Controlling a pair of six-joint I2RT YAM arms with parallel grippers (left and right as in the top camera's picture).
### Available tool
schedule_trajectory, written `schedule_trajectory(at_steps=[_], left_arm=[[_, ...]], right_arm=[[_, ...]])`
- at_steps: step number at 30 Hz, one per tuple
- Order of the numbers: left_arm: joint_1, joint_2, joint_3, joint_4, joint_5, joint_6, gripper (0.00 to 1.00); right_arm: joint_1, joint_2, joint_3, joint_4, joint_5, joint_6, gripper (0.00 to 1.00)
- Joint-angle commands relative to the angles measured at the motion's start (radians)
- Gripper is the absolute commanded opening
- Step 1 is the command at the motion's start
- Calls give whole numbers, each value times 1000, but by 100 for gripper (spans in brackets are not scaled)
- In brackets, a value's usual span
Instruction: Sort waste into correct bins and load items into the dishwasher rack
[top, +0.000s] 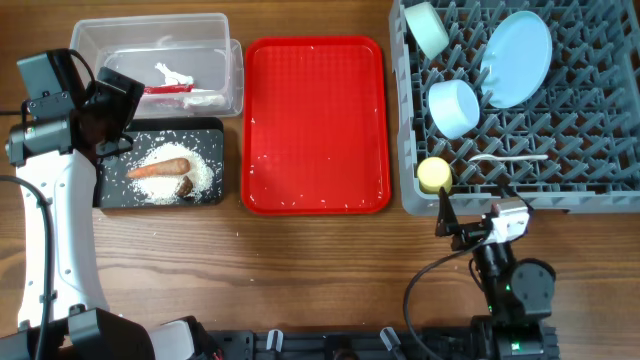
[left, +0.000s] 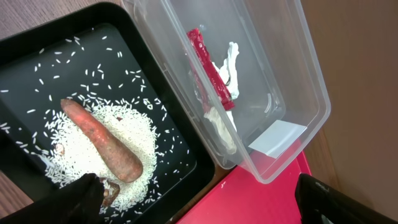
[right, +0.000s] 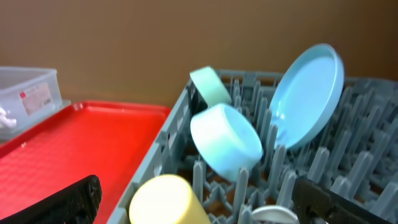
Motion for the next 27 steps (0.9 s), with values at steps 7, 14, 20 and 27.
schedule_trajectory(at_steps=[7,14,20,27], left_arm=[[-1,-5,8,0,8,20,100],[-1,-5,8,0,8,20,100],[3,-13,2,-1,5,19,100],[-9,-201,-137,37,-76,14,100]], right_arm=[[-7,-17,-1,3,-5,22,100],[-7,-16,-1,3,-5,22,100],[-7,-16,-1,3,-5,22,100],[-7,-16,-1,3,-5,22,100]])
